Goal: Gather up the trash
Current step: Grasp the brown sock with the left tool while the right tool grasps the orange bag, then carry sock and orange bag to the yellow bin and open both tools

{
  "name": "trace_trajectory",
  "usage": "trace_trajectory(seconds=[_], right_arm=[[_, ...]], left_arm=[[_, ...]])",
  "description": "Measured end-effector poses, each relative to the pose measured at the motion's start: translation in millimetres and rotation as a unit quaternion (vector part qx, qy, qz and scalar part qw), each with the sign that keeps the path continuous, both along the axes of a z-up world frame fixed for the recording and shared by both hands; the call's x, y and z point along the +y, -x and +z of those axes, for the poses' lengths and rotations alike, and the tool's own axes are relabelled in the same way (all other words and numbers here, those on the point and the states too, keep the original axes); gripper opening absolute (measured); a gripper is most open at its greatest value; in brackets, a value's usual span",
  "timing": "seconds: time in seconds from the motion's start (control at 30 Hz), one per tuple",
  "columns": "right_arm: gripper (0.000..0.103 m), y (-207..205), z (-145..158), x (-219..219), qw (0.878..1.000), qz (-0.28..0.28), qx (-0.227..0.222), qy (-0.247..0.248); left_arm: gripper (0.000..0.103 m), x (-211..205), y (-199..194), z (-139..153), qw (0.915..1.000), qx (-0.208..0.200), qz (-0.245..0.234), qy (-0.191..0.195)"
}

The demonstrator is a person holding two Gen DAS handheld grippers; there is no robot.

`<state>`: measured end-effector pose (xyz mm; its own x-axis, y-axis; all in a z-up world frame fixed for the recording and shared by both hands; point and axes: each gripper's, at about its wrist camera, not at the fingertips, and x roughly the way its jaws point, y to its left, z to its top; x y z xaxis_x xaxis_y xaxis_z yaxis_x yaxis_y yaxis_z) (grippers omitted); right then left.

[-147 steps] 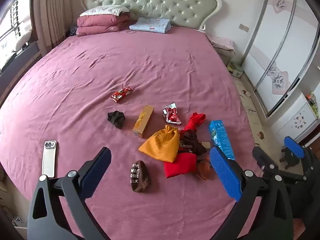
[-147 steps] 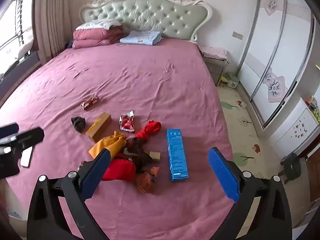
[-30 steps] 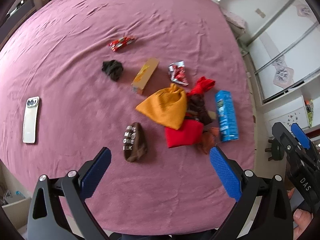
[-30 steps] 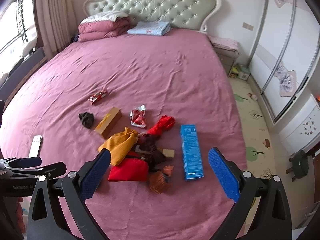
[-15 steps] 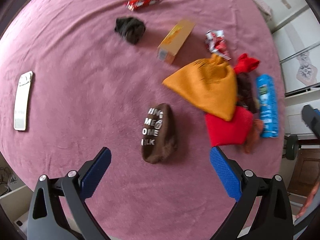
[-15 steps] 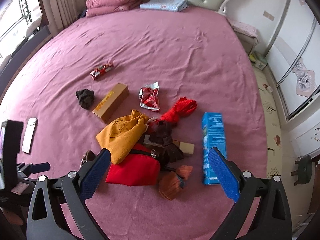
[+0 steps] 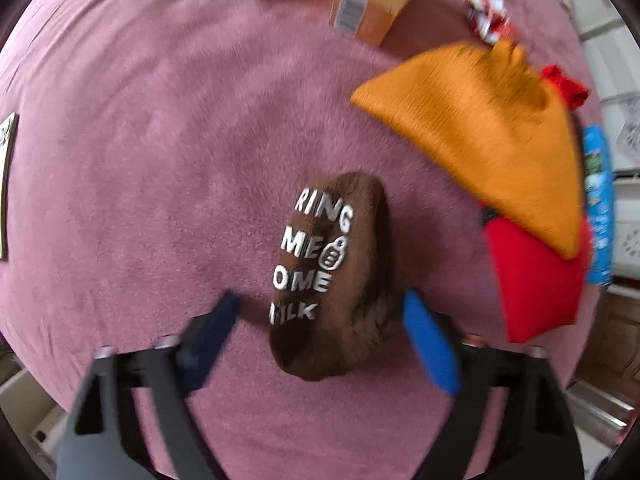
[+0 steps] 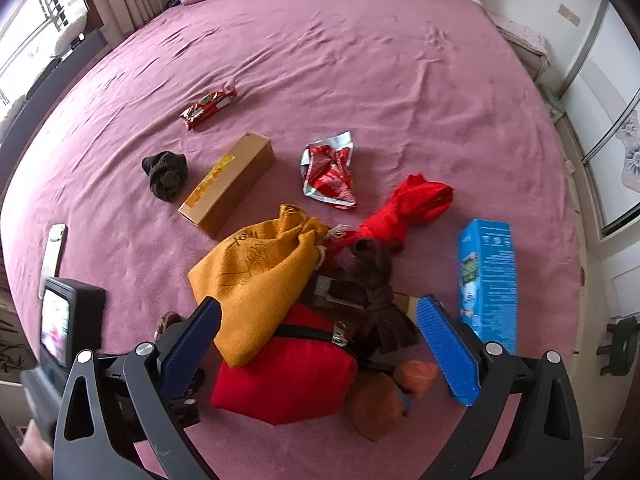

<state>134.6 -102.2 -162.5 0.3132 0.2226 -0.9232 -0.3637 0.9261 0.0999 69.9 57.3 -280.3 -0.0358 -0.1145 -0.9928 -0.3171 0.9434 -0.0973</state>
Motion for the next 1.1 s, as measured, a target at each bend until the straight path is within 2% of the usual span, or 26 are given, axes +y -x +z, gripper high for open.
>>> trace_trajectory(seconds=[0.07,0.13,0.2,0.27,0.3,0.4,0.5,0.53,0.6,0.67,0.83,0.97,1.1], right_arm=[[0.094,-2.8,-3.6,3.9,1.0,0.005,0.01,-0.007],[0.094,-4.6,-6.6,9.3,1.0,0.013,0.019,-0.016],[0.094,-6.0,-10.4,15.6,0.999,0.02,0.027,-0.023],[0.094,-6.6,-15.1,21.7,0.999,0.025,0.032,-0.023],[0.094,-7.9,-20.1,25.6,0.999,0.027,0.038,-0.018],[0.09,-11.9,-35.5,35.5,0.998,0.031,0.059,-0.008],[0.067,-15.2,-52.0,43.3,0.995,0.035,0.09,0.002],[0.053,-15.0,-54.4,44.2,0.995,0.036,0.095,0.004],[0.046,-13.8,-53.8,44.2,0.995,0.033,0.091,0.011],[0.034,-12.2,-48.3,41.7,0.996,0.031,0.087,0.005],[0.024,-7.9,-23.0,28.5,0.997,0.022,0.076,-0.027],[0.023,0.4,9.3,4.4,0.996,0.0,0.065,-0.061],[0.023,12.0,36.1,-27.6,0.996,-0.023,0.049,-0.075]], left_arm=[[0.067,-4.4,-2.0,-2.7,0.9998,0.002,-0.012,-0.013],[0.053,-5.0,-2.9,0.5,0.9997,-0.005,-0.012,-0.02],[0.028,0.6,-3.7,4.3,0.9998,-0.008,-0.002,-0.019],[0.017,7.8,-6.1,6.0,0.9999,-0.01,0.014,-0.001],[0.015,13.7,-6.2,7.2,0.9995,-0.014,0.025,0.012],[0.014,27.0,-7.3,12.6,0.9981,-0.032,0.042,0.033],[0.014,34.9,-9.9,18.7,0.9969,-0.045,0.049,0.041],[0.013,36.9,-12.0,21.8,0.9966,-0.05,0.05,0.043],[0.013,38.6,-14.9,28.8,0.9958,-0.058,0.053,0.046],[0.013,40.9,-16.3,35.5,0.9952,-0.065,0.055,0.048],[0.013,37.4,-22.7,62.1,0.9935,-0.091,0.043,0.054],[0.013,17.6,-19.8,83.8,0.9918,-0.11,0.024,0.06],[0.013,-1.7,-9.8,113.7,0.9893,-0.13,-0.01,0.066]])
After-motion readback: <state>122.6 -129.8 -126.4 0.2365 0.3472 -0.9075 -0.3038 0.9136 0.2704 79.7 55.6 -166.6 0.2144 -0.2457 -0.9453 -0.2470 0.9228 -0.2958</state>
